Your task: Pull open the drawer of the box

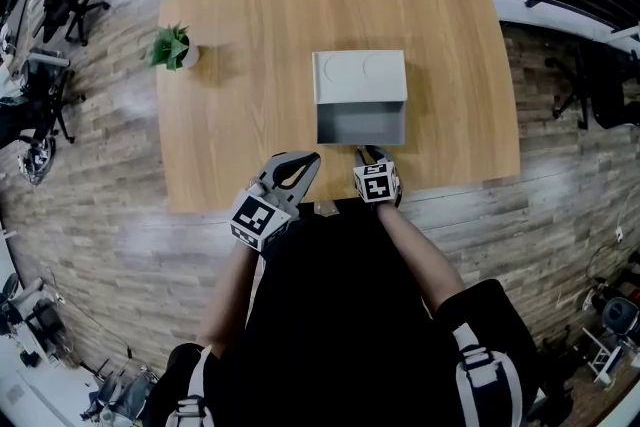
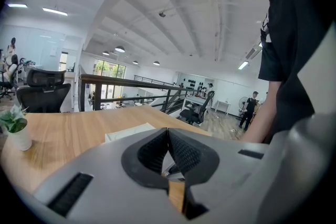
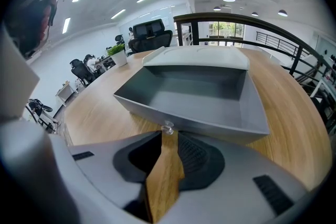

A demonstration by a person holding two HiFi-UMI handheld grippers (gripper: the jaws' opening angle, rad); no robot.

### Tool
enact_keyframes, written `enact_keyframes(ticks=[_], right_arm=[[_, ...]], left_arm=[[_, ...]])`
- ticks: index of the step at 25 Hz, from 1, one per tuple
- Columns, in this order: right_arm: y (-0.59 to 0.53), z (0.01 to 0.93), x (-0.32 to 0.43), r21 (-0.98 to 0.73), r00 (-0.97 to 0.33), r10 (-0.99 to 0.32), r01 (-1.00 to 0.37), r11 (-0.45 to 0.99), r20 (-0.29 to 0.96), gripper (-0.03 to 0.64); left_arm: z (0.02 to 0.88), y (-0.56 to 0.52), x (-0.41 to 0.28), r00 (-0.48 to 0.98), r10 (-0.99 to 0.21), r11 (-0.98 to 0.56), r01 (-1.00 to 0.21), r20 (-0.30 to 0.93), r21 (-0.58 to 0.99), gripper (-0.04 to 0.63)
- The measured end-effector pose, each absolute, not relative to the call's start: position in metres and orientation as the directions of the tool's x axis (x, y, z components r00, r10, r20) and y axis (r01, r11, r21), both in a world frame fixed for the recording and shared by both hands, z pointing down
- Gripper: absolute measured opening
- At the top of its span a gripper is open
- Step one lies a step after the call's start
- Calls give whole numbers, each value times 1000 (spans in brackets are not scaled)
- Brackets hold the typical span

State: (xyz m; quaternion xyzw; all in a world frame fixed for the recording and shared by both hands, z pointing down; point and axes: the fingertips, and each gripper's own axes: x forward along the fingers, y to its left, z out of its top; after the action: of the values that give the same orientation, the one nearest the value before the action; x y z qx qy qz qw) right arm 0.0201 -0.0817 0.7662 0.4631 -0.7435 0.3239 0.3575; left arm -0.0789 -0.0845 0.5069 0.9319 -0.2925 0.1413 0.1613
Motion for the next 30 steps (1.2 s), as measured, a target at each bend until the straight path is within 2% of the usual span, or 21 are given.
enact_keyframes(ticks=[16,22,30], right_arm=[[-61,765,52,-172,-355,-420,-894,414,835,107],[-53,757,54,-215,-416,-415,-866,451,809,38],[-42,738,47,-265,-530,-398,-790,552,749,25]], left_arm=[[512,-80,-62,776,-527,-760,-613,348,216,23],[513,-75,-59,769,-537,-754,-622,346,211,23],[514,-72,-48,767,-545,-749,-627,338,214,23]])
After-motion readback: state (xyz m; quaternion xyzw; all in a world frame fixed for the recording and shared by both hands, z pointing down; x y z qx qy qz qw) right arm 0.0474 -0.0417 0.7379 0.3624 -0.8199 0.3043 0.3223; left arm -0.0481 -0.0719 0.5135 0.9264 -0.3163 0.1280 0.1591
